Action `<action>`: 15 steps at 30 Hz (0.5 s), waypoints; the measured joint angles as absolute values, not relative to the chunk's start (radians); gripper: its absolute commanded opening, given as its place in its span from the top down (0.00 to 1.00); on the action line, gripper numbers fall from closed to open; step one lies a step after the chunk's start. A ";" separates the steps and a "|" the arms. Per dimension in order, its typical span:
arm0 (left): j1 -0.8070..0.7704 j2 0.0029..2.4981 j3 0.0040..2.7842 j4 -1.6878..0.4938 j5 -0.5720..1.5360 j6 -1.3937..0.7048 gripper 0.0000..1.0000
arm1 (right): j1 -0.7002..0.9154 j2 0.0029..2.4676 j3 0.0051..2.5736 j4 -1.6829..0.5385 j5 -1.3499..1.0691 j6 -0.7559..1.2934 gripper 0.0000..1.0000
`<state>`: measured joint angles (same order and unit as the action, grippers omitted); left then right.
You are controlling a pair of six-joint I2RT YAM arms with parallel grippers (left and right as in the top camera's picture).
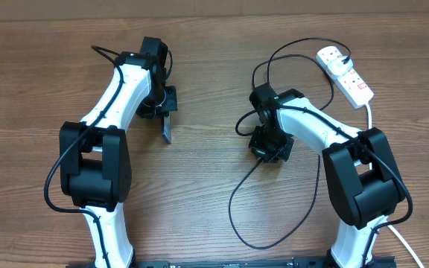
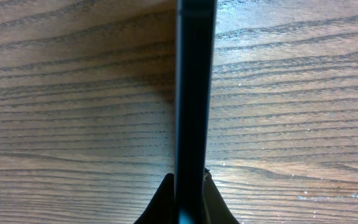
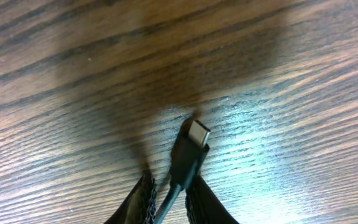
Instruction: Plug charger to phone and switch on socket
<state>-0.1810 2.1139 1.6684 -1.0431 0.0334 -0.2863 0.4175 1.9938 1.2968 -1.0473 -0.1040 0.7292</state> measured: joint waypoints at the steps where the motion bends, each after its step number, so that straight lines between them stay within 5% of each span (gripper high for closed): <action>1: -0.181 2.114 1.668 -1.043 0.033 -0.286 0.96 | 0.418 1.994 1.297 -1.047 -0.104 0.730 0.83; 15: -0.181 2.114 1.668 -1.043 0.033 -0.286 0.96 | 0.418 1.994 1.298 -1.048 -0.085 0.728 0.83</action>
